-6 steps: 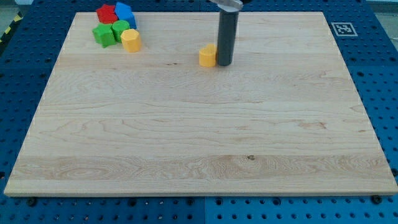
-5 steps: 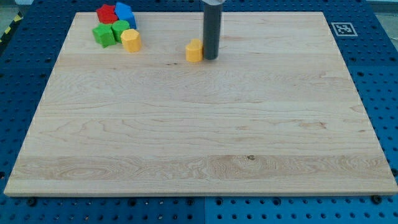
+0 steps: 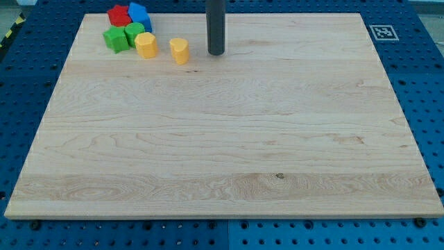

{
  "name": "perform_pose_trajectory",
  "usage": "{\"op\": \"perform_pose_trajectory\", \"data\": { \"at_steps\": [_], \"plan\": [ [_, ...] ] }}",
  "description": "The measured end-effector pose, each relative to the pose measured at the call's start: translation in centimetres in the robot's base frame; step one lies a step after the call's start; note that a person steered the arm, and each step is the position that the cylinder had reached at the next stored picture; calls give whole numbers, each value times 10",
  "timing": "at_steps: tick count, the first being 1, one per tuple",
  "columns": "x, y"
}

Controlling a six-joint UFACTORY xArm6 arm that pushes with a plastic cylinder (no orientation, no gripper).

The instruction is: Slide the yellow heart to the yellow hexagon

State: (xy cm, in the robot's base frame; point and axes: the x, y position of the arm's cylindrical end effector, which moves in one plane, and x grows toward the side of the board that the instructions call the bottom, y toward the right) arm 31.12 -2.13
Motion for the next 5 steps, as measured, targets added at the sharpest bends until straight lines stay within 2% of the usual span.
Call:
{"op": "perform_pose_trajectory", "data": {
  "at_steps": [3,4,5],
  "plan": [
    [4,-83],
    [4,-76],
    [18,3]
  ]
}}
